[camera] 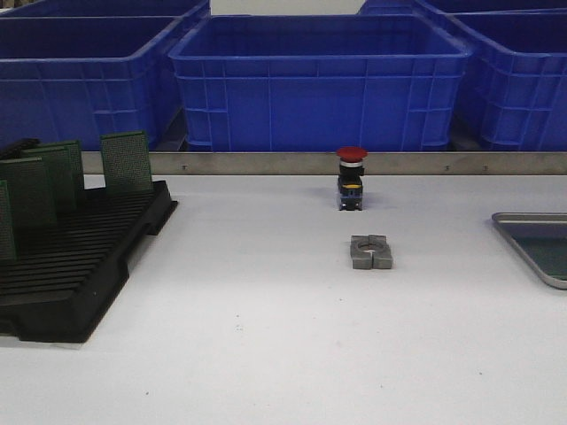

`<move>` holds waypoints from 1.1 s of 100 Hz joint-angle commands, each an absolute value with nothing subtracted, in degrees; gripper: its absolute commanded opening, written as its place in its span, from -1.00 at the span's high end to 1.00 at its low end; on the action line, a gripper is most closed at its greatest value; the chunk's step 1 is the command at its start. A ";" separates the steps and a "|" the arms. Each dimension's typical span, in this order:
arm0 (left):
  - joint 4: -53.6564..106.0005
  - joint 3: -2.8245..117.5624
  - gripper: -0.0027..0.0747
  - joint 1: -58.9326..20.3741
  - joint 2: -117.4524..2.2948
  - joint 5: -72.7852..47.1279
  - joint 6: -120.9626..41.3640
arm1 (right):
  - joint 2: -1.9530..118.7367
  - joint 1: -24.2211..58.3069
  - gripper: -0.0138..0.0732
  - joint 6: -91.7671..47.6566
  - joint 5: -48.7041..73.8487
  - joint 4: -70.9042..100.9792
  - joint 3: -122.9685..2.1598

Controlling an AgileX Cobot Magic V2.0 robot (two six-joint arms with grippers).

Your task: Place circuit board on tray

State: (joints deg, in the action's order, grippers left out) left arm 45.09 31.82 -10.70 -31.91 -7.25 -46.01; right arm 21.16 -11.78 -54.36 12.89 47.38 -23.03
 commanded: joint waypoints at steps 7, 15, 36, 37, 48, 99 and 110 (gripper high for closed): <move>46.05 33.40 0.98 -10.62 -31.90 -3.54 -45.89 | 21.32 -11.75 0.84 -54.70 9.32 48.62 -24.54; 46.05 33.40 0.98 -10.62 -31.90 -3.54 -45.89 | 21.32 -11.75 0.84 -54.70 9.32 48.62 -24.54; 46.05 33.40 0.98 -10.62 -31.90 -3.54 -45.89 | 21.32 -11.75 0.84 -54.70 9.32 48.62 -24.54; 46.05 33.40 0.98 -10.62 -31.90 -3.54 -45.89 | 21.32 -11.75 0.84 -54.70 9.32 48.62 -24.54; 46.05 33.40 0.98 -10.62 -31.90 -3.24 -45.89 | 21.32 -11.75 0.84 -54.70 9.32 48.62 -24.54; 0.62 30.78 0.98 -10.62 -30.35 -0.53 -3.67 | 21.32 -11.75 0.84 -54.70 9.32 48.62 -24.54; -1.49 28.23 0.98 -10.62 -27.49 0.00 -2.04 | 21.32 -11.75 0.84 -54.70 9.32 48.62 -24.54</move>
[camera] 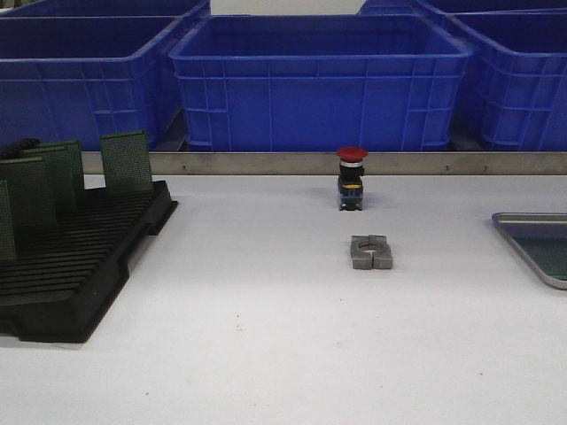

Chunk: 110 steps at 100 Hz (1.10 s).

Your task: Place circuit board on tray

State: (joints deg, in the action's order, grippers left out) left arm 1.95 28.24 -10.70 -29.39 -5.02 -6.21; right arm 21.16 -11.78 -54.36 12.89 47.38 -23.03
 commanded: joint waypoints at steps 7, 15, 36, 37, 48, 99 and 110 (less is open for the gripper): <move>-1.49 25.75 0.98 -10.62 -24.89 0.00 -2.04 | 21.32 -11.75 0.84 -54.70 9.32 48.62 -24.54; -1.49 22.10 0.98 -10.62 -21.37 0.00 -2.04 | 21.32 -11.75 0.84 -54.70 9.32 48.62 -24.54; -2.10 11.23 0.98 -9.29 -9.77 2.59 -2.04 | 21.32 -11.75 0.84 -54.70 9.32 48.62 -24.54; -2.10 10.90 0.98 -9.17 -9.35 2.70 -2.04 | 21.32 -11.75 0.84 -54.70 9.32 48.62 -24.54; -2.37 6.16 0.98 -6.62 -2.86 2.69 -0.63 | 21.32 -11.75 0.84 -54.70 9.32 48.62 -24.54; -2.94 -0.36 0.98 -2.59 2.21 4.86 -0.40 | 21.32 -11.75 0.84 -54.70 9.33 48.62 -24.54; -2.41 -0.36 0.98 -2.59 2.21 4.86 -0.40 | 21.32 -11.75 0.84 -54.70 9.33 48.62 -24.54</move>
